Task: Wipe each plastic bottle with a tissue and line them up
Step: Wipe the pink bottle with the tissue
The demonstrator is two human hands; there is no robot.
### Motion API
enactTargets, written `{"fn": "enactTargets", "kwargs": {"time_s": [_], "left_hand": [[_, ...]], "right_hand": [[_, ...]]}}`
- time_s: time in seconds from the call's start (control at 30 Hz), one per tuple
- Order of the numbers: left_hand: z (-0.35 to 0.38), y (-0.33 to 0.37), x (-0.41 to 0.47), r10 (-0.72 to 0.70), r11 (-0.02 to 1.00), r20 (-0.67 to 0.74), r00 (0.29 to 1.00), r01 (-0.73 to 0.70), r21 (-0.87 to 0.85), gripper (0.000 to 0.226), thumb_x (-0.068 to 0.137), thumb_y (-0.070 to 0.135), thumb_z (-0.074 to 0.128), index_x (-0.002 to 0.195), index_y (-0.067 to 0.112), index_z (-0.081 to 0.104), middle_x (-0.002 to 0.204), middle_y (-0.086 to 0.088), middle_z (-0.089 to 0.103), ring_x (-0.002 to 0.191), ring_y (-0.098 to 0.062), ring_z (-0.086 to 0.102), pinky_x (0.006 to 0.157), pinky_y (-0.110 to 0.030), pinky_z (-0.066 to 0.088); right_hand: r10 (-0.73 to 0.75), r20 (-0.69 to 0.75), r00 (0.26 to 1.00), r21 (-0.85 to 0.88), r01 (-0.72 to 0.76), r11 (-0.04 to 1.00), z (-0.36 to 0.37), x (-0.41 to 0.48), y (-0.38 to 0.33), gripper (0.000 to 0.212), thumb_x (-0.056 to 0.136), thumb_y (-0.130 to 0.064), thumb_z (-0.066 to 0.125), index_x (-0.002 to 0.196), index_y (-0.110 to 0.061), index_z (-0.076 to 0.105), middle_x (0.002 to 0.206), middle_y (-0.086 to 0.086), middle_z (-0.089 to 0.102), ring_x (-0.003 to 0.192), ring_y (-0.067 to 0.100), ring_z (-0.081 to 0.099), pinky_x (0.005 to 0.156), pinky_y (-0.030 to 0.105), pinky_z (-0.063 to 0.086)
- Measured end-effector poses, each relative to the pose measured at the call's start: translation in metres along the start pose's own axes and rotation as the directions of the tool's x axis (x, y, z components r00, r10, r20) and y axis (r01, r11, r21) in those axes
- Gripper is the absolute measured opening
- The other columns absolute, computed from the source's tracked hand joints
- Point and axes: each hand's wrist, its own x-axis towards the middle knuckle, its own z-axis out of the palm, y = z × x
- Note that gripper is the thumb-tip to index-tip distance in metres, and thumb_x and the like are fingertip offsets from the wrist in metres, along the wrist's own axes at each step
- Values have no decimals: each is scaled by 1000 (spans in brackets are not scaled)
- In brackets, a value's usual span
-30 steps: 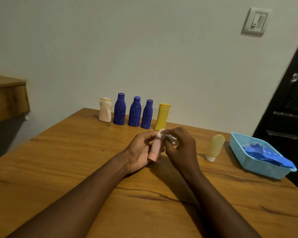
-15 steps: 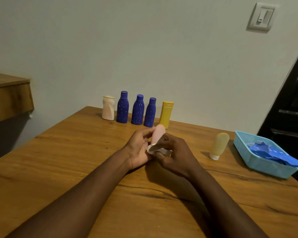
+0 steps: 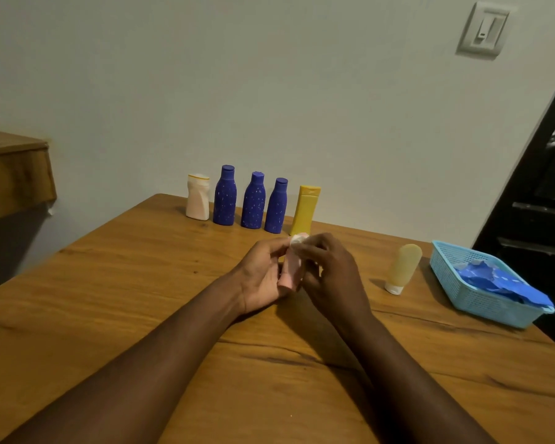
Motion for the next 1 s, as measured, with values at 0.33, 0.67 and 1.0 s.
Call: {"fn": "enactTargets", "kwargs": {"time_s": [0.33, 0.67, 1.0], "left_hand": [[-3, 4, 2, -18, 1000, -87, 996, 16, -27, 49, 98, 34, 61, 138, 6, 58, 125, -17, 65, 113, -28, 56, 110, -40, 39], [2, 3, 1, 5, 998, -93, 996, -11, -68, 48, 99, 33, 59, 140, 9, 53, 128, -18, 64, 105, -29, 62, 93, -39, 52], [-6, 7, 5, 35, 998, -88, 996, -40, -57, 50, 100, 33, 59, 142, 9, 52, 139, -22, 61, 113, -31, 61, 112, -43, 42]], "right_hand": [[34, 85, 996, 44, -38, 998, -6, 1, -8, 28, 84, -15, 74, 112, -17, 73, 116, -1, 62, 99, 10, 57, 85, 27, 54], [143, 33, 989, 80, -146, 986, -6, 2, -5, 34, 87, -12, 70, 121, -18, 71, 113, 2, 68, 96, 12, 62, 85, 30, 56], [-2, 142, 990, 65, -7, 998, 0, -4, -13, 31, 87, -14, 69, 116, -22, 74, 118, -3, 63, 100, 10, 59, 86, 31, 56]]}}
